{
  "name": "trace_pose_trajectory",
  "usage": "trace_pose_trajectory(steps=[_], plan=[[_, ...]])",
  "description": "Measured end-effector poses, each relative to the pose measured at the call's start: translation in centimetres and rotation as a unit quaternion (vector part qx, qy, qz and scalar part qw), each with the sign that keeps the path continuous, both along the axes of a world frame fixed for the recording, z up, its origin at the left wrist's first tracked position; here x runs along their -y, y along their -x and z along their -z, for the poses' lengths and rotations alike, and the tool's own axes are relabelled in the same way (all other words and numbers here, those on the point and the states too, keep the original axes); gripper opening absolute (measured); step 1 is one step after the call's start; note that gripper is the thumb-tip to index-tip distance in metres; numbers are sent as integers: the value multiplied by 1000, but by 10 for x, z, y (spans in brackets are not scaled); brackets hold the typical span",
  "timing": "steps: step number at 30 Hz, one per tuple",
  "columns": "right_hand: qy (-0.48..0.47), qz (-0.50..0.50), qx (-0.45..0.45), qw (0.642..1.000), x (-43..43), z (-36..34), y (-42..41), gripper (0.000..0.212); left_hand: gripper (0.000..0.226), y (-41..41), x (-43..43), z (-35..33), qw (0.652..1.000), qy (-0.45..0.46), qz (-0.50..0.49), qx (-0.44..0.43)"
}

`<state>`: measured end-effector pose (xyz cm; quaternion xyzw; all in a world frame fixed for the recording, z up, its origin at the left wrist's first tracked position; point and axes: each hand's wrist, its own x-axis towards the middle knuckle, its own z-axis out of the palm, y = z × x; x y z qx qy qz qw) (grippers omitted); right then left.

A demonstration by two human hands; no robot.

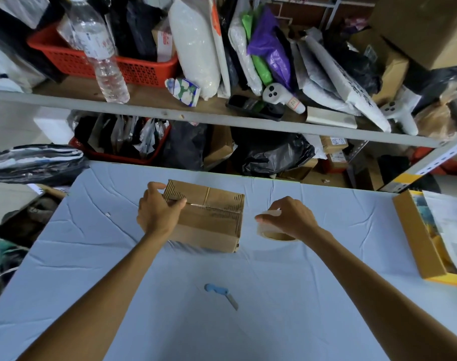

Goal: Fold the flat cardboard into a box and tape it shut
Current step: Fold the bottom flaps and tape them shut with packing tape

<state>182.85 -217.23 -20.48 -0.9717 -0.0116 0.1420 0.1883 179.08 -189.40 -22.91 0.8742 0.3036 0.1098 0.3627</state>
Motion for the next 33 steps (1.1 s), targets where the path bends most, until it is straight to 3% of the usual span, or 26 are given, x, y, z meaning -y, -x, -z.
trace_pose_trajectory(steps=[3,5,7,9,11,16,20,23,26,30,33], plan=[[-157,-69,-58,983,18,-10,2,33,53,-3,0,-2,1000,17,-13,19],[-192,-74,-94,974,26,-6,6,33,53,-4,-1,-2,999,21,-12,24],[-147,-43,-145,977,25,9,11,37,51,-3,1,1,1000,13,3,26],[-93,-1,-185,978,20,26,20,54,48,-2,0,2,1000,3,15,25],[-64,33,-169,983,14,33,27,64,43,-4,-3,1,999,10,24,21],[-133,-29,-161,978,11,29,35,35,35,-19,0,-13,999,25,39,4],[-217,-54,-137,965,14,19,38,16,60,-7,33,-22,987,-35,155,33],[-261,-47,-142,954,12,17,39,16,65,11,70,-14,965,-21,254,57],[-236,-54,-139,960,14,19,40,16,62,12,79,-4,966,-18,254,37],[-247,16,-137,959,21,24,40,12,58,11,75,6,964,-5,262,50],[-87,41,-149,984,15,36,47,29,58,13,74,8,961,0,270,51]])
